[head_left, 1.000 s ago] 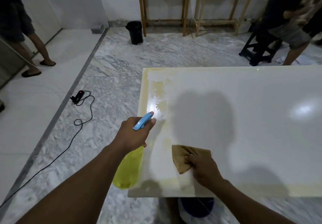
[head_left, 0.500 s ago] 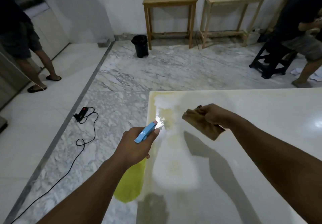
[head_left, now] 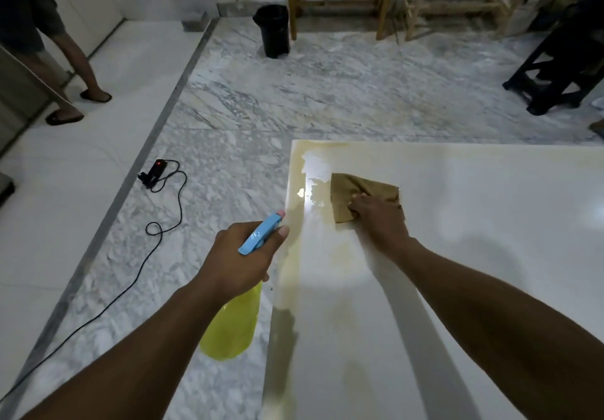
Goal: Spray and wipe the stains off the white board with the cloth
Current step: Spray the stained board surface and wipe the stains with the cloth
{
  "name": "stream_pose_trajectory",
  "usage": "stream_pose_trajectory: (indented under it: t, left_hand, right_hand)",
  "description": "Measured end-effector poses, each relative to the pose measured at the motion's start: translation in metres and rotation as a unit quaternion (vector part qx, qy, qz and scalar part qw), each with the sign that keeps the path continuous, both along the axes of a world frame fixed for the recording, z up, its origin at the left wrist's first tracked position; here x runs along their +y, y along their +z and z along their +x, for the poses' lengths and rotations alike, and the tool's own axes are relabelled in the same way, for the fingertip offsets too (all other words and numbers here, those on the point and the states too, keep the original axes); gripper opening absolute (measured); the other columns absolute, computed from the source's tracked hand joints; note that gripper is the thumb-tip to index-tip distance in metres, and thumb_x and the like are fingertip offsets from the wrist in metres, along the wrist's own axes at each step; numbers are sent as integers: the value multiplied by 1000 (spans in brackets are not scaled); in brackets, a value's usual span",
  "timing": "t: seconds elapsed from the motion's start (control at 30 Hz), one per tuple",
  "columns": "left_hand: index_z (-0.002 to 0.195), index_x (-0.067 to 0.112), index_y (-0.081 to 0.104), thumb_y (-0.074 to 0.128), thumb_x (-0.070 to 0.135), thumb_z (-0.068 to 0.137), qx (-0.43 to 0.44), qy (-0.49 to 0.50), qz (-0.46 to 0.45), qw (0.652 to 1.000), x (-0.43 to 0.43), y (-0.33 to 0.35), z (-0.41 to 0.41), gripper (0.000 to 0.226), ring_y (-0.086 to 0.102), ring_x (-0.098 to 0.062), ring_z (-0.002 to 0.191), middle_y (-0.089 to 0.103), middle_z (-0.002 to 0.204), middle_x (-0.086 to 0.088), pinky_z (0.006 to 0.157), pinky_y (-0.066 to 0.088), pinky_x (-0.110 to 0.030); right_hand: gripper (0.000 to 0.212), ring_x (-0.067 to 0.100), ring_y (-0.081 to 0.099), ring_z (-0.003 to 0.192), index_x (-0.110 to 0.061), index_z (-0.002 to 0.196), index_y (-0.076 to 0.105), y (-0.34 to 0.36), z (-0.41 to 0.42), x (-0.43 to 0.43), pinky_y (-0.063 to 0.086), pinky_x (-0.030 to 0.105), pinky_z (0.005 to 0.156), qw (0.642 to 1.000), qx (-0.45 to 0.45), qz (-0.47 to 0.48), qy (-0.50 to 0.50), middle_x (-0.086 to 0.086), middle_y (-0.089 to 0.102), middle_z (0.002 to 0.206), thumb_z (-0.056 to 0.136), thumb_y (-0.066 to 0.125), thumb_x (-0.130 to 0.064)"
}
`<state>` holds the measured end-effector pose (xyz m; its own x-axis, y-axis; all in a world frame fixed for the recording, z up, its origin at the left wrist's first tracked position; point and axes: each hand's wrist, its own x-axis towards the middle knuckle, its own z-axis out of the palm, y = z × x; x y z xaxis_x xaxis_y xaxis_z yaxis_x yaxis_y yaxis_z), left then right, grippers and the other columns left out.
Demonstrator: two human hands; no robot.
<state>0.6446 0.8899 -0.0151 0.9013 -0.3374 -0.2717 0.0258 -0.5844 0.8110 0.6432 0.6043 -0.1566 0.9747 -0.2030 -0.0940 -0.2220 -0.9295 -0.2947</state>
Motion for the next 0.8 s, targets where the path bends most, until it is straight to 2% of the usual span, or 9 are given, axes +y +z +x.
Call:
stream_pose_trajectory:
  t: [0.07,0.13,0.23,0.33,0.47,0.53,0.63,0.73,0.8]
  left_hand:
    - [103,52,71,67,47,99,-5,-6,-6,1000,4,3,-10,8,74,-17,53,77,91,-22,56,58,-19]
    - [103,43,76,67,49,99,-6,-22,-7,1000,10,8,-25,11,74,-18,53,76,91,-22,63,64,-29]
    - [111,33,79,68,50,98,-7,-46,-12,999,24,15,-59,23,74,-23,54,75,91,-23,72,68,-44]
    - [98,50,72,67,49,99,-9,-73,-26,997,41,19,-99,5,74,-24,55,74,92,-25,69,68,-40]
    - [101,46,73,66,54,98,-7,-81,-21,996,67,15,-141,11,77,-28,58,76,92,-22,71,67,-46]
    - [104,44,74,65,54,98,-4,-91,-19,996,80,15,-155,14,77,-28,58,77,92,-22,69,67,-45]
    - [103,35,76,65,55,97,-2,-92,-14,996,95,19,-163,24,75,-27,55,76,90,-24,64,67,-39]
    - [98,36,75,66,52,98,-4,-71,-14,997,103,25,-152,19,74,-20,51,77,90,-21,54,59,-22]
    - [98,39,72,66,51,99,-9,-59,-17,998,105,28,-140,13,73,-18,49,78,91,-20,53,57,-18]
  right_hand:
    - [37,28,52,132,-16,126,67,-1,-44,11,45,48,105,997,-51,-8,55,4,58,140,96,45,-14]
    - [36,30,63,119,-11,113,73,-11,-99,26,56,52,89,992,-105,34,52,8,68,127,91,45,-16]
    - [34,28,67,113,-13,111,75,-13,-182,62,57,53,89,990,-135,11,45,7,70,122,82,57,-11]
    - [41,28,69,109,-13,109,76,-12,-256,100,54,51,91,987,-155,2,31,7,71,119,71,64,-5]
    - [42,25,70,106,-17,109,76,-14,-329,148,57,46,85,988,-145,-30,38,4,72,119,69,78,-5]
    - [31,22,73,98,-21,104,77,-5,-348,159,62,35,73,991,-126,-18,35,2,75,111,74,71,-13]
    - [33,20,69,94,-22,98,77,29,-341,157,45,17,68,993,-13,108,-46,-2,74,104,78,53,-10]
    - [28,25,67,88,-18,75,71,62,-304,130,51,29,71,949,116,257,-140,4,71,85,82,50,-1]
    - [22,28,71,83,-7,84,74,81,-273,108,59,40,72,891,187,375,-176,13,73,83,86,52,-3]
